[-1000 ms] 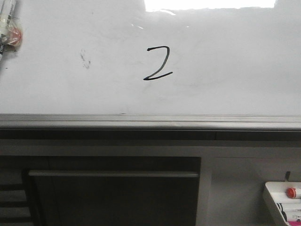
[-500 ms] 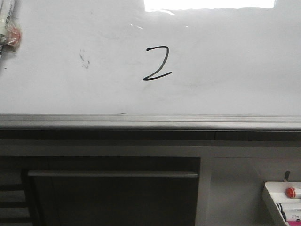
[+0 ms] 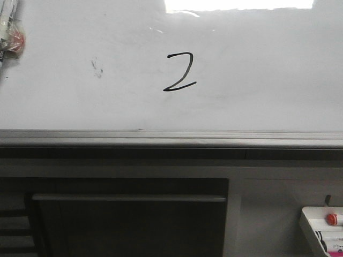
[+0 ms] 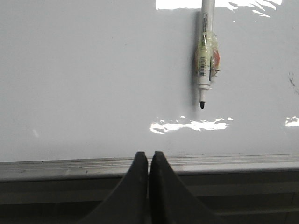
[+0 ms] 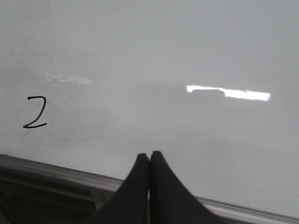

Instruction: Write number 2 on whiteboard

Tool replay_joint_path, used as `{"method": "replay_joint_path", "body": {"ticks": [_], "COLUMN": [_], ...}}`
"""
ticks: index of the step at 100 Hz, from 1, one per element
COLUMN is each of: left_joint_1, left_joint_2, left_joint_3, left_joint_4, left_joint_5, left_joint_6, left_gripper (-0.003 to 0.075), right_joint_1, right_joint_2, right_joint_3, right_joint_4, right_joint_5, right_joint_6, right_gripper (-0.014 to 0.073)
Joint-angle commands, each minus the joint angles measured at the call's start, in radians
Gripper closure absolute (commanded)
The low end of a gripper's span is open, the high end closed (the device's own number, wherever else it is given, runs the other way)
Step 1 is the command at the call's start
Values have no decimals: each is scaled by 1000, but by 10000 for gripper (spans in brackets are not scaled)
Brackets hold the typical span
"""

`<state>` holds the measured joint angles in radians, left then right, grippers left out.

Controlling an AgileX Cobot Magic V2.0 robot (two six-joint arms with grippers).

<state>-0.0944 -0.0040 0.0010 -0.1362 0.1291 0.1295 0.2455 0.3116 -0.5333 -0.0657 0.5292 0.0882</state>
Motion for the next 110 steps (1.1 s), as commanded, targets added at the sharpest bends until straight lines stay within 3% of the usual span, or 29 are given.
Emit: {"method": "replay_joint_path", "body": {"ticks": [1,56,84,110], "left_joint_1": [-10,-10,-10,-10], "left_joint_2": [-27,-27,-27,-27], "left_joint_3": [33,33,33,33], "left_joint_4": [-6,-6,-6,-6], "left_joint_5": [-87,-87,-87,-87], "left_joint_6": [-7,-7,-7,-7], "left_gripper": [738,738,738,738], "right_joint_1": [-5,-7,-229,-243], "right_joint_2": [9,-22,-211,-339], "right_joint_3": [-24,9,317,578], "right_joint_4": [-11,-11,11,32], "right_joint_5": [-75,-114,-456,-699], "right_joint_6": [-7,-7,-7,-7], "right_gripper": [658,658,658,658]}}
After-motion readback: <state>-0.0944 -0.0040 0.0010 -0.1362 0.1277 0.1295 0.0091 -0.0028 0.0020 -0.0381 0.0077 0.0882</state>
